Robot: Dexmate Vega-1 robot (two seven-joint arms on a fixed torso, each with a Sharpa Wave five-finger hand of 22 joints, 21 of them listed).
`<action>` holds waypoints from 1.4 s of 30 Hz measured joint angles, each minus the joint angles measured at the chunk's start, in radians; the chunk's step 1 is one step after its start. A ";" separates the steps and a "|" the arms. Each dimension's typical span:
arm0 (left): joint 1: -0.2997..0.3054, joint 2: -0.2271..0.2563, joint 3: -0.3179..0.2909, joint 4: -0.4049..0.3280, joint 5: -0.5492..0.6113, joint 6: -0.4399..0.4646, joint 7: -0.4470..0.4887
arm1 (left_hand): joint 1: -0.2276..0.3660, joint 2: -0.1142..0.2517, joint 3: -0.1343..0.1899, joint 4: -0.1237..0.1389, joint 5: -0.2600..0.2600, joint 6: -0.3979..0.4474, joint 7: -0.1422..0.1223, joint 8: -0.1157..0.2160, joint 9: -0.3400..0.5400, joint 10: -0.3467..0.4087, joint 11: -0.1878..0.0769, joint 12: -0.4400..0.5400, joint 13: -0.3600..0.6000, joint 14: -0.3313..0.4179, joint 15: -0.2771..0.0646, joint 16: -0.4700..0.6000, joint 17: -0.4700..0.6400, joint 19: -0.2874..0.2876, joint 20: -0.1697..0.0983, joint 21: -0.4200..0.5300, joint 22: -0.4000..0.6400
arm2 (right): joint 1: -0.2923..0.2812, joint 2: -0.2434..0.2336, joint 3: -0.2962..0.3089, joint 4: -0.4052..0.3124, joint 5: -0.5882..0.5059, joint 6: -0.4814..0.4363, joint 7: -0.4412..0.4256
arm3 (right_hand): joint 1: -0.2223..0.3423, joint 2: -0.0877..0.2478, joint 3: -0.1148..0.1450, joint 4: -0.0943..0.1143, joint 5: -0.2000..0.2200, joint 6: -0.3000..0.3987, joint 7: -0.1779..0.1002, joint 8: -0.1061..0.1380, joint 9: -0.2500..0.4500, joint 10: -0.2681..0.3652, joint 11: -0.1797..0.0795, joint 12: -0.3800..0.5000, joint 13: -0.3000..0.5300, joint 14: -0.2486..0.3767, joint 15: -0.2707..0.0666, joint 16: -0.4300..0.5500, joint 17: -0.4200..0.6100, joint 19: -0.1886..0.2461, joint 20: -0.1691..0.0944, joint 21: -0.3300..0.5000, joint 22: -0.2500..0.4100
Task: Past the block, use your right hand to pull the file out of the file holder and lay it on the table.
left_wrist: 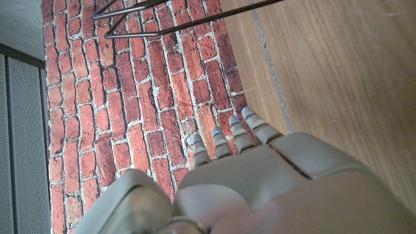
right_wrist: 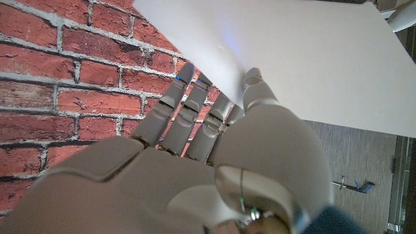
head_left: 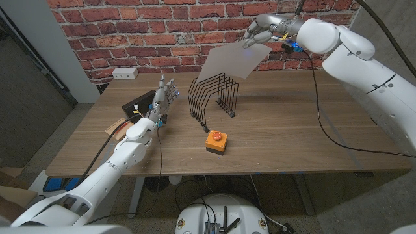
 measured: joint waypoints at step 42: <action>0.000 0.001 0.000 0.000 -0.001 0.000 -0.001 | 0.000 0.000 -0.004 -0.004 0.000 0.000 0.000 0.000 0.000 0.000 0.000 0.000 0.000 0.000 0.000 0.000 0.000 0.000 0.000 0.000 0.000 | -0.143 -0.138 0.131 -0.137 0.137 -0.116 -0.111 | -0.005 0.005 0.000 0.000 0.000 -0.002 0.009 -0.004 0.000 0.000 0.000 0.000 -0.003 0.000 0.000 0.002 0.005 0.000 0.000 0.004 0.000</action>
